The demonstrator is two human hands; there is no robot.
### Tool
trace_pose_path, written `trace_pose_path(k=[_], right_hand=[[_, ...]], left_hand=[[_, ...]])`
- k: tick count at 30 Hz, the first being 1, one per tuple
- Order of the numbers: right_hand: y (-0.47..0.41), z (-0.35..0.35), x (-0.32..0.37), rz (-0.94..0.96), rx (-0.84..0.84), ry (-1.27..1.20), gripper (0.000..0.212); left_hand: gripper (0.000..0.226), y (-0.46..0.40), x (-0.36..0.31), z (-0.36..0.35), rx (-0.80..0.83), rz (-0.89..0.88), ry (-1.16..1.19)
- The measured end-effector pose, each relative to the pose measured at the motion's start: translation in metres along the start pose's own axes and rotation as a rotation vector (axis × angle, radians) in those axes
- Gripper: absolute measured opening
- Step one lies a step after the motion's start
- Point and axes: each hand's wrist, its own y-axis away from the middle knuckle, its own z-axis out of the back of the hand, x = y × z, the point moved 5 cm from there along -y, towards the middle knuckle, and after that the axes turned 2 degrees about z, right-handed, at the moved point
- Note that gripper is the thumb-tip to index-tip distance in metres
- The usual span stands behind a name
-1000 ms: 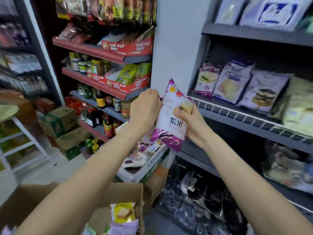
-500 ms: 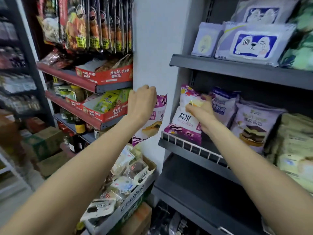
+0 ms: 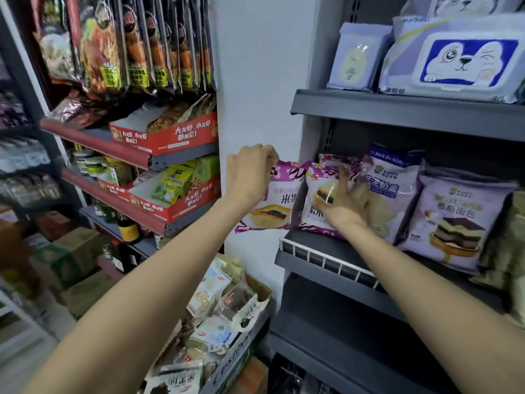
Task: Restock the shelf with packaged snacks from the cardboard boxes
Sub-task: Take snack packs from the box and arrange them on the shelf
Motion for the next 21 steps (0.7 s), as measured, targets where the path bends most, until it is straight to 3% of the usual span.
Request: trace_pose_path(k=[4, 8, 11, 13, 15, 18, 21], right_hand=[[0.021, 0.021, 0.011, 0.151, -0.179, -0.272, 0.081], [0.058, 0.027, 0.031, 0.275, 0.003, -0.459, 0.069], [0.065, 0.025, 0.021, -0.051, 0.020, -0.762, 0.075], [0.069, 0.020, 0.018, -0.320, 0.180, -1.077, 0.063], [0.074, 0.018, 0.022, -0.427, 0.380, -1.208, 0.055], [0.061, 0.033, 0.019, -0.347, 0.307, -1.221, 0.055], [0.048, 0.065, 0.015, -0.178, 0.169, -1.044, 0.045]], left_hand=[[0.022, 0.000, 0.005, 0.001, -0.030, 0.043, 0.150], [0.019, 0.001, 0.006, 0.009, -0.103, 0.254, 0.437], [0.020, 0.007, 0.011, 0.002, -0.103, 0.572, 0.603], [0.020, 0.017, 0.016, -0.010, -0.100, 0.827, 0.745], [0.019, 0.029, 0.015, -0.025, -0.109, 1.038, 0.968], [0.015, 0.045, 0.006, -0.049, 0.053, 1.127, 1.179], [0.011, 0.052, 0.000, -0.057, 0.303, 1.006, 1.023]])
